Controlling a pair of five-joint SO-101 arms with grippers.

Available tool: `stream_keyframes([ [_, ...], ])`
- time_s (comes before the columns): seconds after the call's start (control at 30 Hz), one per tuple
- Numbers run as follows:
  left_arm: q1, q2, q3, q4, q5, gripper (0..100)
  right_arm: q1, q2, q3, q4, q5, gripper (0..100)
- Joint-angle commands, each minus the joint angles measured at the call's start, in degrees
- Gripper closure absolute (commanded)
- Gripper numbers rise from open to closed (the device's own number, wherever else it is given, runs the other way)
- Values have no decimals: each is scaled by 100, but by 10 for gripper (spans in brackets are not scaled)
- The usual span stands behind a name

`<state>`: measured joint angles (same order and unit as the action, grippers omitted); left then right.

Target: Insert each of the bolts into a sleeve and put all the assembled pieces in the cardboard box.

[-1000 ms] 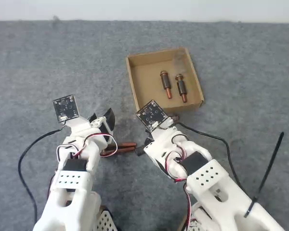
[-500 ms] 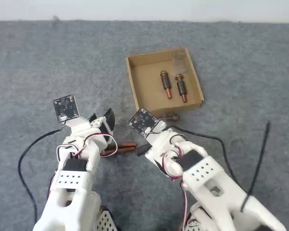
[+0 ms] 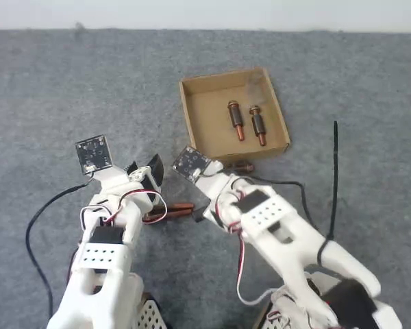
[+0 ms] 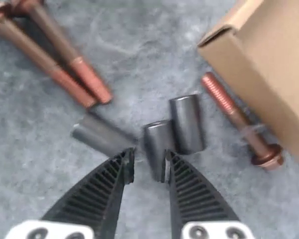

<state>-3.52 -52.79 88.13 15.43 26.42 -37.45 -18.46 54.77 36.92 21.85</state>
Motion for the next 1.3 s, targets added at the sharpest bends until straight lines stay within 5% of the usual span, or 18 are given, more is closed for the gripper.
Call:
stream_keyframes([
  [0.0,-9,-176,-31,-158,35,815,330,242,-536,-84,176,911],
  [0.67,-9,-176,-31,-167,26,815,268,1868,-1160,-57,176,911],
  [1.27,-9,-176,-31,-167,26,814,312,1780,-1248,-66,-97,992],
])
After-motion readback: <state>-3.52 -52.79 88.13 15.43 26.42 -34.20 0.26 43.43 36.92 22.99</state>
